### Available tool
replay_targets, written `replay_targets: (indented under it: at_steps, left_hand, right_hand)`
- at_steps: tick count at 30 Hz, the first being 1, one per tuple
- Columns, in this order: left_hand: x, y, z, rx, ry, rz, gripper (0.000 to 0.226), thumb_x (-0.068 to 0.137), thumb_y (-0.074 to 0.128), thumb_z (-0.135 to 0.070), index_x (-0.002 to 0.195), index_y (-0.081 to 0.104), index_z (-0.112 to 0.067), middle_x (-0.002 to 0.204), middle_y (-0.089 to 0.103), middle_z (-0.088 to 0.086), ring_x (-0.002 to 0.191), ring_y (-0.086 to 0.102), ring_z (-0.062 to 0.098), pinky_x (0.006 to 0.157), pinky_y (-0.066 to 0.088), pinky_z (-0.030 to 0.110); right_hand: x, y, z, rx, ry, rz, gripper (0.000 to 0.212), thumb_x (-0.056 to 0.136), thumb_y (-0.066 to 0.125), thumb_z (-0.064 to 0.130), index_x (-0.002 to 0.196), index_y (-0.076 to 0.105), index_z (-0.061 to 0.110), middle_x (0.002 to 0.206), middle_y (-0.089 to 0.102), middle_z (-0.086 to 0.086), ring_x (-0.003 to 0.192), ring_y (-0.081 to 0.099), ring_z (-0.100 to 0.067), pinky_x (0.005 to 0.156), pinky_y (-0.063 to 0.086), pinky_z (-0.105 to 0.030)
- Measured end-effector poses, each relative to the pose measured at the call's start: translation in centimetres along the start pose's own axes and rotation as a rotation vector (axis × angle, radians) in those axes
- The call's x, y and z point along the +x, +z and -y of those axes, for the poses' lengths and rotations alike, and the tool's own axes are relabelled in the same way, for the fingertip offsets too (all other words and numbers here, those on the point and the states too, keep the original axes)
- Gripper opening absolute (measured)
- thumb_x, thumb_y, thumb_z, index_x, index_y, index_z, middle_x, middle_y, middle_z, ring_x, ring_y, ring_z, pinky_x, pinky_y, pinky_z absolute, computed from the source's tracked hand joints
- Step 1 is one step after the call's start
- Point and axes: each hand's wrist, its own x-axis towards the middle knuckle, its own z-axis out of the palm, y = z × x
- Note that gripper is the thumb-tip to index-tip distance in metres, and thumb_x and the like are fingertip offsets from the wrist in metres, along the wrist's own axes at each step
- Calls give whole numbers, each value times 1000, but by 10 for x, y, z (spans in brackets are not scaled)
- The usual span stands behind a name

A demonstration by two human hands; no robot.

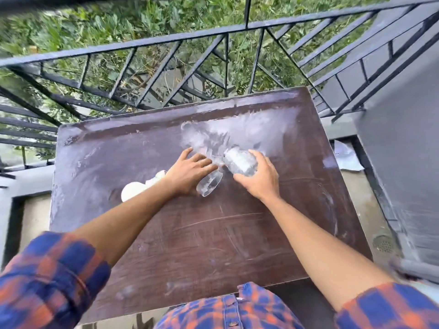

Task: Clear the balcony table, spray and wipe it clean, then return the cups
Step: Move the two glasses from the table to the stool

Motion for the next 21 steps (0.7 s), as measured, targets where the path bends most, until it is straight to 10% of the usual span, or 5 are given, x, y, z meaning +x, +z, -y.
replay_targets:
  at_steps: [10, 21]
  left_hand:
    - [-60, -7, -86, -1151, -603, -526, 77, 54, 91, -46, 119, 53, -28, 111, 66, -17, 103, 62, -3, 96, 46, 19]
    - [-321, 26, -117, -1203, -1060, -650, 88, 51, 94, -50, 128, 58, -26, 122, 69, -16, 115, 66, 6, 102, 48, 24]
  right_hand:
    - [-38, -70, -8, -20, -265, -99, 82, 57, 80, 47, 134, 54, 33, 112, 59, 11, 102, 57, -18, 89, 42, -27]
    - [-149, 59, 102, -83, -650, 417, 92, 57, 74, 62, 141, 53, 32, 123, 60, 7, 115, 54, -18, 103, 46, -40]
